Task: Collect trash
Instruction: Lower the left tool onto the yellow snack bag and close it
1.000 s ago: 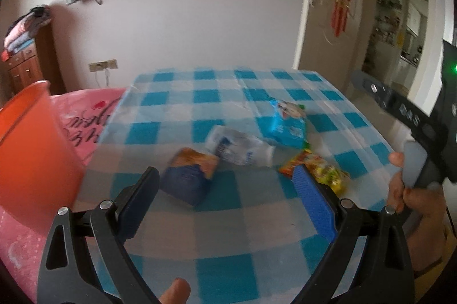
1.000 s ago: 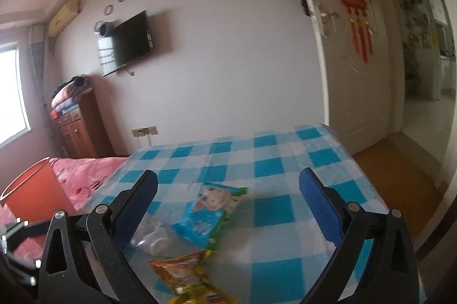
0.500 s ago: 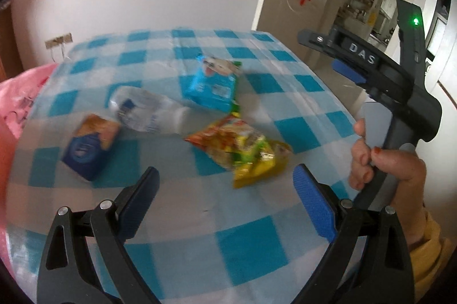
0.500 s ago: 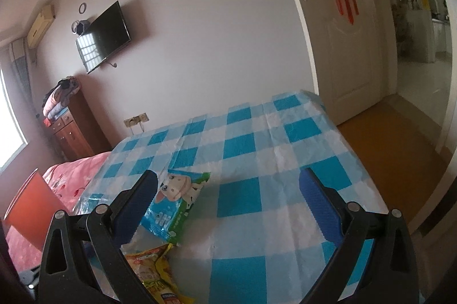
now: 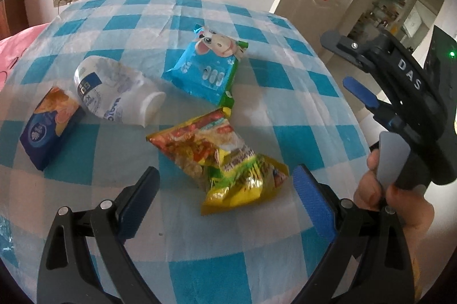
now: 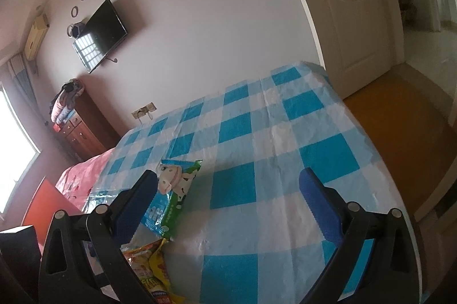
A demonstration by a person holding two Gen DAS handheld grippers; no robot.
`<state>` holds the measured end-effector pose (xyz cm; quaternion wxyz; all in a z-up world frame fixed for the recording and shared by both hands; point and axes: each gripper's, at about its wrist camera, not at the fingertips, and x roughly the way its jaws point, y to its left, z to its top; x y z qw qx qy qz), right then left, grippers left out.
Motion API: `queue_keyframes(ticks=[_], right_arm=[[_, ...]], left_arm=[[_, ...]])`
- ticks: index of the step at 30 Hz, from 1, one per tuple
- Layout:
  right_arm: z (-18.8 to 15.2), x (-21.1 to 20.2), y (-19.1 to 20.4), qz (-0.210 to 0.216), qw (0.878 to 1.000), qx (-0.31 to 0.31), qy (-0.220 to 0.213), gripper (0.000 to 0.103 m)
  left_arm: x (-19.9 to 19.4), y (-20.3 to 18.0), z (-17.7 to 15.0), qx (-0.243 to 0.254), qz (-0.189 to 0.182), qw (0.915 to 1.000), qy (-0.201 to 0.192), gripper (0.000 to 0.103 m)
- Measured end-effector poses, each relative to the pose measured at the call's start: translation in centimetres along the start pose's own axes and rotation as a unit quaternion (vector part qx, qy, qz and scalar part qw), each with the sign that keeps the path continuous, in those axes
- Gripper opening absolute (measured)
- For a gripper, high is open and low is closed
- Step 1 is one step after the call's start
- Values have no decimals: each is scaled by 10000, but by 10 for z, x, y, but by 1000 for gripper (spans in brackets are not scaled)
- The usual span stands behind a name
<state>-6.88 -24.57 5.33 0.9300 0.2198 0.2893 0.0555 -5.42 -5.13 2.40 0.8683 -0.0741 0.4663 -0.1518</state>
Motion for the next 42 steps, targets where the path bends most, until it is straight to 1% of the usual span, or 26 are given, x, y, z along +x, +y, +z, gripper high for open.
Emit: queue_keyframes(ticks=[6,9,15,17,19,24,30,31,42], right_arm=[[-1,3,1,160,9998,6,115,98],[-1,3,3,238,9996,-23,150,98],[-1,5,3,337,9992,-45,211,98],[-2,5,4,364,9990,-51,238,98],[-2,6,4,396,9988,-57,271,98],[-2,8,5,447,9984,-66,342,98],[-4,12,5,511,9976,-35,456,98],[-5,12,5,528,9975,-26,478,98],[-12,25,10,740,9939,32,811,98]], left_arm=[[9,1,7,-130,117,9998,73,95],[12,0,9,-110,168,9998,96,94],[17,-3,13,-56,312,9994,101,89],[18,-4,14,-33,392,9992,100,85],[18,-4,14,2,484,9988,86,78],[18,-7,15,125,626,9979,91,65],[17,-8,13,162,611,9980,57,52],[17,-8,13,173,598,9980,54,47],[11,-5,11,165,294,9994,38,37]])
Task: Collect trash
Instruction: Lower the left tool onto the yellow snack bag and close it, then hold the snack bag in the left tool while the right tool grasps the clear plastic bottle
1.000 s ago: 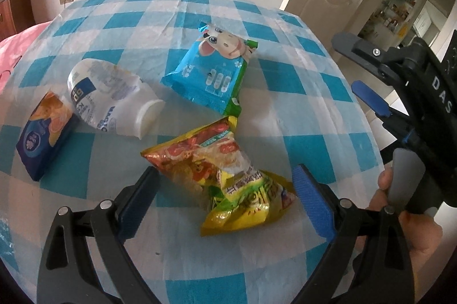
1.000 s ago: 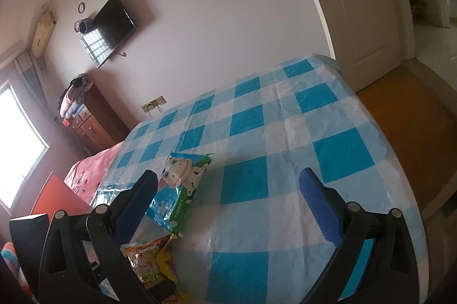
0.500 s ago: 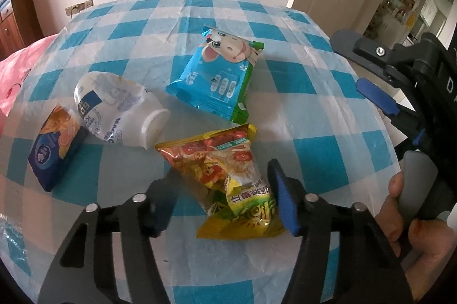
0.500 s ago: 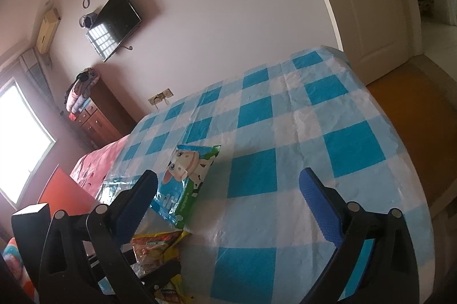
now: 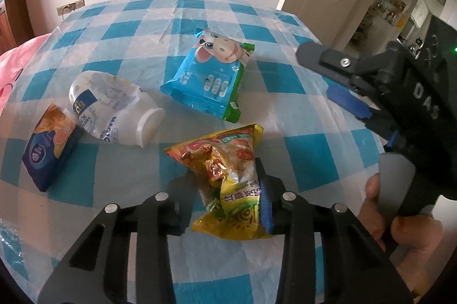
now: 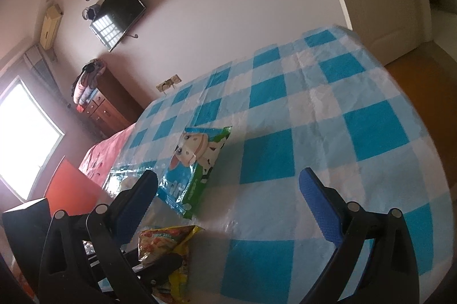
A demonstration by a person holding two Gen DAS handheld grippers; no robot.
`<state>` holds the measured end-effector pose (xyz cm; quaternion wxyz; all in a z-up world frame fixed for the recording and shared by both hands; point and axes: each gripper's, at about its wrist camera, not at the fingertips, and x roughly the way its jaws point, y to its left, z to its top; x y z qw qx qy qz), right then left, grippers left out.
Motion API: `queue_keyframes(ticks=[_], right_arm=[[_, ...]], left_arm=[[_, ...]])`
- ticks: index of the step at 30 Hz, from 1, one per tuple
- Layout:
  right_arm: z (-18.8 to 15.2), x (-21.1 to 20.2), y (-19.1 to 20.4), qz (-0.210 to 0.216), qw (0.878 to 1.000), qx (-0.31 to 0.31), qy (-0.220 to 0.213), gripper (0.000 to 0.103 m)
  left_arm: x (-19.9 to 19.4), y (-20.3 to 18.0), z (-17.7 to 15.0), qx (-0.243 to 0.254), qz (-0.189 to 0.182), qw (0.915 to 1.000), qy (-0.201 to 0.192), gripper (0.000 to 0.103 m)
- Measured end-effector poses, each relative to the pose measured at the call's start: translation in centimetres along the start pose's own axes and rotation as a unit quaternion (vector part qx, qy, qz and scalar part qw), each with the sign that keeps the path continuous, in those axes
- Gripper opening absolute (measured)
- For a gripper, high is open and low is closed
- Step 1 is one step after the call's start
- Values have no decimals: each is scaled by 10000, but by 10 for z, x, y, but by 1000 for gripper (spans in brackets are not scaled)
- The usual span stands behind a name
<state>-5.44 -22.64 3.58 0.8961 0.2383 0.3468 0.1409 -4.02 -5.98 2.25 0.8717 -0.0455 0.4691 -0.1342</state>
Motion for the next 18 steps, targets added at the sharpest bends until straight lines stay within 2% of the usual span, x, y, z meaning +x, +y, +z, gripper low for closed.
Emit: queue_keyframes(ticks=[9,18], right_arm=[[-5,7,7,189,9997,-17,134,98],[-20,18,47,309,9965,-711,316,98]], left_arm=[[-20,19,-3,-123,-303,9993,-154,35],[-55,60,-6,-371,-307,9979,-433,35]])
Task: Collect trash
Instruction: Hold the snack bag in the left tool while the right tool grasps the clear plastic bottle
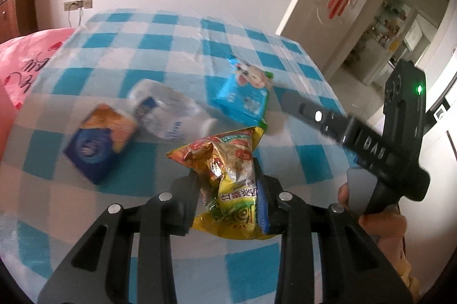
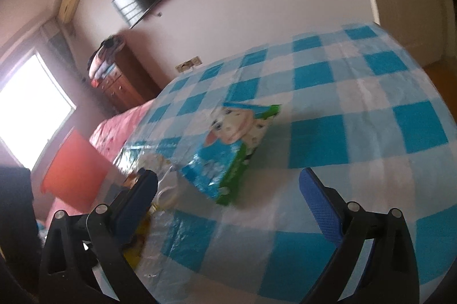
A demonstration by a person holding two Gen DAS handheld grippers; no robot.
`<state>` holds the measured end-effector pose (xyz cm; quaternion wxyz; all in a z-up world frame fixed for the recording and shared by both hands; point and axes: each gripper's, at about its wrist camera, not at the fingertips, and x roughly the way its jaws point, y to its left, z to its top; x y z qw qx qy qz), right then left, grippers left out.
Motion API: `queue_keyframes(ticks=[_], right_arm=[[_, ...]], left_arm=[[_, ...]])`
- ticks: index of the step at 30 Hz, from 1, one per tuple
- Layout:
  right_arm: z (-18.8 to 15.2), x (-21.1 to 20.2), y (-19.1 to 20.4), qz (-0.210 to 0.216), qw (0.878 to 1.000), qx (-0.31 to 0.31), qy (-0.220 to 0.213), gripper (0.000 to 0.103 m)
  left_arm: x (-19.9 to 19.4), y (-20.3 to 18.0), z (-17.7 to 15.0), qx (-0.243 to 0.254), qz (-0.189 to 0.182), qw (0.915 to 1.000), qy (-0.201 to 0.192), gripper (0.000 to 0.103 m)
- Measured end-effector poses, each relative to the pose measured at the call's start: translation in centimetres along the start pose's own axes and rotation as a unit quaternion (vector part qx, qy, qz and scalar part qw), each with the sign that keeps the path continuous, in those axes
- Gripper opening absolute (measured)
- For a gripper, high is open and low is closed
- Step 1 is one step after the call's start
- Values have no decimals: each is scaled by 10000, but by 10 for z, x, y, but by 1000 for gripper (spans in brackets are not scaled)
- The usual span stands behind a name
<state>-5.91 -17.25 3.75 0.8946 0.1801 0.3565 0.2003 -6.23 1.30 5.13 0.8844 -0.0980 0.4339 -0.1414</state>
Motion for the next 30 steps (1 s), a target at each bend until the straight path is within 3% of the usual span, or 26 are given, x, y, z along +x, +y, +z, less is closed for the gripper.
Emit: queue_keyframes(ticks=[15,27,30], right_arm=[[-16,21,63,114,9948,-991,219,98],[-20,57,105,-64,9830,-1745,572,97],[-19,71,110,-234,9791,-1858,788,86]], left_arm=[[-51,84,8,-622,387,9958,-547,35],[-57,115,6,-837,372,9938,-629,35],[-56,119,5,-862,336,9937,-630,35]])
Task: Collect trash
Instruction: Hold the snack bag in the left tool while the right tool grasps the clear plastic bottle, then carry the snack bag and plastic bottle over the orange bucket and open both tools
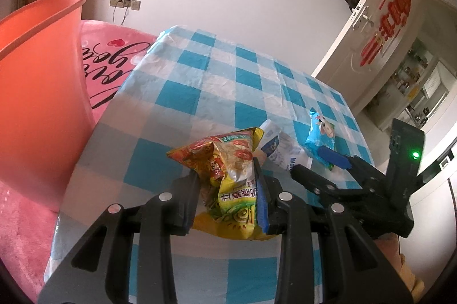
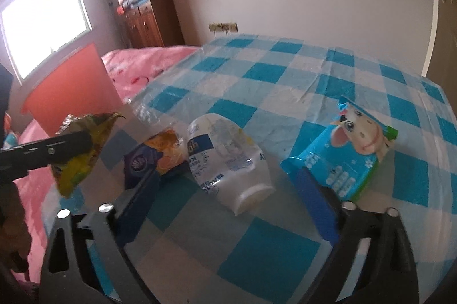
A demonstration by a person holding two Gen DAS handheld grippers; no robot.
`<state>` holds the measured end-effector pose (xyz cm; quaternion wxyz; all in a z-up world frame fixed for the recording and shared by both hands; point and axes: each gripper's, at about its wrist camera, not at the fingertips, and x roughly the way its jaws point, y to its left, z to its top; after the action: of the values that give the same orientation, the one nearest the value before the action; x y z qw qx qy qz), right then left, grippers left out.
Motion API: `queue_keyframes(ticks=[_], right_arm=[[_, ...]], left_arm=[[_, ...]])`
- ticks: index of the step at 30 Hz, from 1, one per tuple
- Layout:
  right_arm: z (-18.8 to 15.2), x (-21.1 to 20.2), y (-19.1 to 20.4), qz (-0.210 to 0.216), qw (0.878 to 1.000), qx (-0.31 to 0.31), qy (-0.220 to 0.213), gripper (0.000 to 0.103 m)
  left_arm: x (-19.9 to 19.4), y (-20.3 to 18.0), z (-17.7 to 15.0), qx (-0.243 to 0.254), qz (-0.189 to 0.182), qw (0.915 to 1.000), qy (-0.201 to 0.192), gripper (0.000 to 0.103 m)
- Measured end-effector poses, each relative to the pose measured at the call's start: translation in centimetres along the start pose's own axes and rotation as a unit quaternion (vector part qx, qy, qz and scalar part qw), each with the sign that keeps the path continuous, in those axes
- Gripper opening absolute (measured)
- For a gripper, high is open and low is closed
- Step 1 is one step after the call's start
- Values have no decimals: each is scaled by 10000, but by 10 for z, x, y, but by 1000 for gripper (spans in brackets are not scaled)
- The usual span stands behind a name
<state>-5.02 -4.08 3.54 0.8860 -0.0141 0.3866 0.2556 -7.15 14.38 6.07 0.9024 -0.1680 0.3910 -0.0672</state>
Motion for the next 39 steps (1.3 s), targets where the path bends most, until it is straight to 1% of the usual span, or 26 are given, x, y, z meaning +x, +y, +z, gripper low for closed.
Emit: queue_keyframes(ticks=[2,6,14,15,16,17,20,24,30,35,39], right_arm=[[1,7,0,-54,9999,-1,129,84],[6,16,1,-213,9994,-105,246,84],[11,29,9,-387,9977,-342,443,84],[11,31,11,-403,9973,-389,482,81],[10,33,13,-426,9966,-458,545,72],[9,34,16,-526,9957,-522,551,69],[8,34,18,-597,9951,-569,547,67],[8,31,15,-606,9958,-463,504,67],[5,20,15,-703,9967,-283,280,67],[1,11,21,-701,9973,-101,188,67],[6,1,28,-696,9975,-34,94,67]], left_arm=[[0,3,0,-11,-6,10000,-3,35],[2,6,-1,-18,-27,10000,23,35],[5,9,-4,-2,-150,9999,74,35],[5,10,-4,-7,-163,9998,77,35],[5,11,-4,-17,-188,9998,71,35],[5,11,-3,-19,-197,9998,67,35],[4,13,-4,-32,-238,9997,57,35],[2,16,-6,-38,-292,9996,37,35],[-4,19,-7,-23,-352,9994,-31,35],[-12,19,-6,60,-404,9991,-128,35],[-22,21,-4,77,-460,9986,-242,35]])
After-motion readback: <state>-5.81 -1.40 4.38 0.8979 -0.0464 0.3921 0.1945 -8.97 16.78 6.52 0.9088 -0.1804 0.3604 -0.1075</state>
